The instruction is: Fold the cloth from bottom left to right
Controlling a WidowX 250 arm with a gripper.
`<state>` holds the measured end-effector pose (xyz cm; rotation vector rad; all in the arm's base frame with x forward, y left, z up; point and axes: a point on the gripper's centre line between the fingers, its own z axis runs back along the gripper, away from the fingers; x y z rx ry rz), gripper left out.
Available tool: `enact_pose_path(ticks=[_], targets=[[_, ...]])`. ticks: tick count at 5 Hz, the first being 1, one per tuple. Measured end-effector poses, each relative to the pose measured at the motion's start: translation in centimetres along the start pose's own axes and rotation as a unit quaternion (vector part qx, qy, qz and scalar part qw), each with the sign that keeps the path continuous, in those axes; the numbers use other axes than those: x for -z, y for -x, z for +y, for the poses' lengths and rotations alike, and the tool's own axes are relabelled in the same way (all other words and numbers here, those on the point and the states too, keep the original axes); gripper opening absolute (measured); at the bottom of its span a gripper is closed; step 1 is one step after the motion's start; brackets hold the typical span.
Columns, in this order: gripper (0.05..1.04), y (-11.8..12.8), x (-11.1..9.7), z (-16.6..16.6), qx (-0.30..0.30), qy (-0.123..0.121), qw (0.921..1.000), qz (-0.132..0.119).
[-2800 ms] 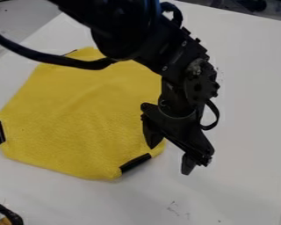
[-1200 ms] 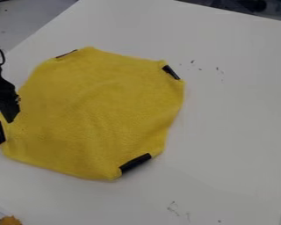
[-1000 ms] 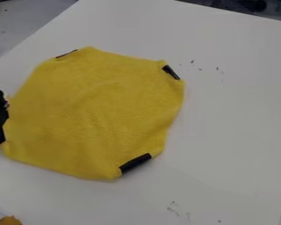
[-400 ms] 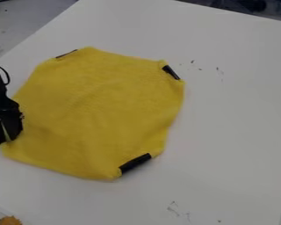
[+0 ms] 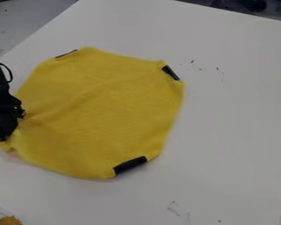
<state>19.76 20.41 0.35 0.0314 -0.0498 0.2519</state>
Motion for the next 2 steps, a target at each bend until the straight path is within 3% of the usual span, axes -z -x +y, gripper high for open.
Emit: enact_pose_path(ticks=[1, 2], targets=[[0.227, 0.7, -0.5, -0.2, 0.001, -0.006, 1.0000, 0.005], [0.111, 0.8, -3.1, -0.4, 0.001, -0.036, 0.9994, 0.000]])
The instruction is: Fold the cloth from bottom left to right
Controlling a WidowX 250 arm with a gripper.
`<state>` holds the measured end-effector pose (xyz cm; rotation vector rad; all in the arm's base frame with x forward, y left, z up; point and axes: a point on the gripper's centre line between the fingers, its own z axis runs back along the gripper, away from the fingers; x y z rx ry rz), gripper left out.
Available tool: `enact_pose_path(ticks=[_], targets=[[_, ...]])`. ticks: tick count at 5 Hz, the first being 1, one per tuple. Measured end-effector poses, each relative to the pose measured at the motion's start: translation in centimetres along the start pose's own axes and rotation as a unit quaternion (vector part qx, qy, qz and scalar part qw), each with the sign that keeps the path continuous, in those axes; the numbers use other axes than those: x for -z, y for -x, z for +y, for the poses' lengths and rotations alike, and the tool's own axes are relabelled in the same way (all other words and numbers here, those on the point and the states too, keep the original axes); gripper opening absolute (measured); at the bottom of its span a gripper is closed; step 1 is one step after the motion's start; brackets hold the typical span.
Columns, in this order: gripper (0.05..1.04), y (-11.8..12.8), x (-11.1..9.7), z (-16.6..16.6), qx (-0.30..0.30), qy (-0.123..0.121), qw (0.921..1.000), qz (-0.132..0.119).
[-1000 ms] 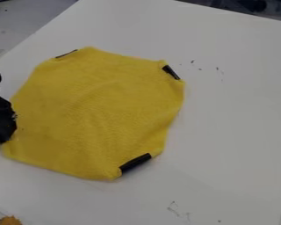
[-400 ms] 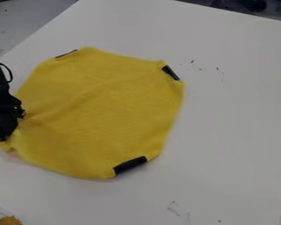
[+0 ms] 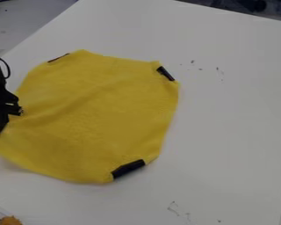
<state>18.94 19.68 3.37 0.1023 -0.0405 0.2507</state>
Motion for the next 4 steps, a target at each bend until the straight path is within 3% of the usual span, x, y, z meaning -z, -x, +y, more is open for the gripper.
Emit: enact_pose_path(ticks=[1, 2, 4], targets=[[0.077, -1.2, -1.5, -1.6, 0.026, -0.021, 0.9994, 0.004], [0.074, -4.0, -2.2, -4.5, 0.051, -0.023, 0.9984, -0.014], [0.072, -8.5, 1.6, -10.5, 0.102, 0.018, 0.9945, 0.016]])
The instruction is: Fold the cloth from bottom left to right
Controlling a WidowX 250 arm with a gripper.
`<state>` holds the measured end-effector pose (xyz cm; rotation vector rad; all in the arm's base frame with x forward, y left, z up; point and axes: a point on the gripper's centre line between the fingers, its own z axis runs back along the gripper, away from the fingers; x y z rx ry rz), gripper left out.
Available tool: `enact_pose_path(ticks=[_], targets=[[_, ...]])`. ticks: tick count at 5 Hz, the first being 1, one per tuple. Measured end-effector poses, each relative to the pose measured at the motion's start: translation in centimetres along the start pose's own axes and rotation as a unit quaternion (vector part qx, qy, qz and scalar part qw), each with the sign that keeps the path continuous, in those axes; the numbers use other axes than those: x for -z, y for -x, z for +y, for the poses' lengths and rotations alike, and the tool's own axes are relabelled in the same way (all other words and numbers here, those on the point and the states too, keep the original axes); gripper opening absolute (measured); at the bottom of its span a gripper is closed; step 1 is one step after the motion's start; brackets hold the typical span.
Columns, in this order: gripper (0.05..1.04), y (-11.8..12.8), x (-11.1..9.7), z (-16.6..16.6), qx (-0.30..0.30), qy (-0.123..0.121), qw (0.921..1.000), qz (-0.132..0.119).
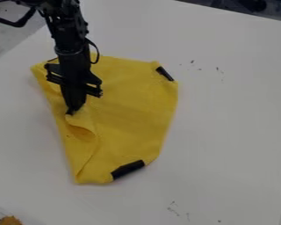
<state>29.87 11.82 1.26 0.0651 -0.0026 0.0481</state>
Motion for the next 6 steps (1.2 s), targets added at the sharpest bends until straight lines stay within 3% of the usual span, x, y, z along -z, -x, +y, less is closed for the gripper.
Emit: enact_pose_path(ticks=[2, 3, 5, 6], targets=[[0.098, -3.3, 0.3, -1.8, 0.034, 0.000, 0.9994, 0.001], [0.271, -3.3, 0.3, -2.3, 0.033, 0.006, 0.9994, 0.005], [0.842, -3.2, -0.2, -5.1, 0.021, 0.023, 0.9995, 0.008], [1.010, -3.4, -1.4, -5.9, 0.004, 0.026, 0.9996, -0.008]])
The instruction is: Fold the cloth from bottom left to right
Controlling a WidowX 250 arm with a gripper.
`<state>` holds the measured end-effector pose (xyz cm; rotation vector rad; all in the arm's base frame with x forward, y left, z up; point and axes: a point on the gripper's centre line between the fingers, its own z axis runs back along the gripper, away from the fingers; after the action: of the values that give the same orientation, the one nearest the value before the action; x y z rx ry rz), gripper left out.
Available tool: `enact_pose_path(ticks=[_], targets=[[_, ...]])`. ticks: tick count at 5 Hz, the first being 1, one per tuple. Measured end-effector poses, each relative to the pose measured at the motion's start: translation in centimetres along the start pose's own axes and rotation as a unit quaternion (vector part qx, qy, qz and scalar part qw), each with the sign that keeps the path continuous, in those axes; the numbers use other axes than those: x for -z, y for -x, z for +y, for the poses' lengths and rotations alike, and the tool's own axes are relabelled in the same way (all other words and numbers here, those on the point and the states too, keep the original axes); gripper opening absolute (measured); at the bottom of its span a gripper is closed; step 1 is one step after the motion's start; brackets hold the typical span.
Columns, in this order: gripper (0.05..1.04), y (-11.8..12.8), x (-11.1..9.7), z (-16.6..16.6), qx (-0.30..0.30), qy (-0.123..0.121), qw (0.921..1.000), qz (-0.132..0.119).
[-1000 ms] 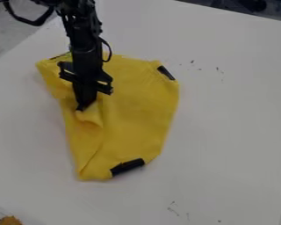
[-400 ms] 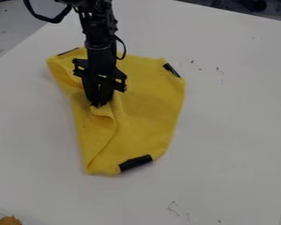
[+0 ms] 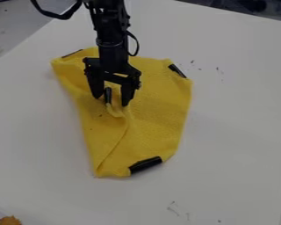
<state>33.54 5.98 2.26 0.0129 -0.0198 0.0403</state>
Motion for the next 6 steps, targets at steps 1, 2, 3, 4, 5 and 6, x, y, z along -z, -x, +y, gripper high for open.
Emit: enact_pose_path(ticks=[1, 2, 3, 4, 5, 6], targets=[[1.007, -0.4, -1.1, -1.3, -0.004, 0.001, 0.9998, -0.019], [1.001, -0.5, -1.1, -2.7, -0.018, 0.018, 0.9992, -0.033], [1.001, -1.0, -1.4, -4.5, 0.000, 0.032, 0.9986, -0.043], [1.001, -0.9, -2.0, -4.7, 0.030, 0.010, 0.9988, -0.039], [1.001, -0.9, -3.3, -4.4, 0.049, -0.006, 0.9974, -0.052], [1.001, 0.0, -4.4, -4.1, 0.065, -0.017, 0.9962, -0.055]])
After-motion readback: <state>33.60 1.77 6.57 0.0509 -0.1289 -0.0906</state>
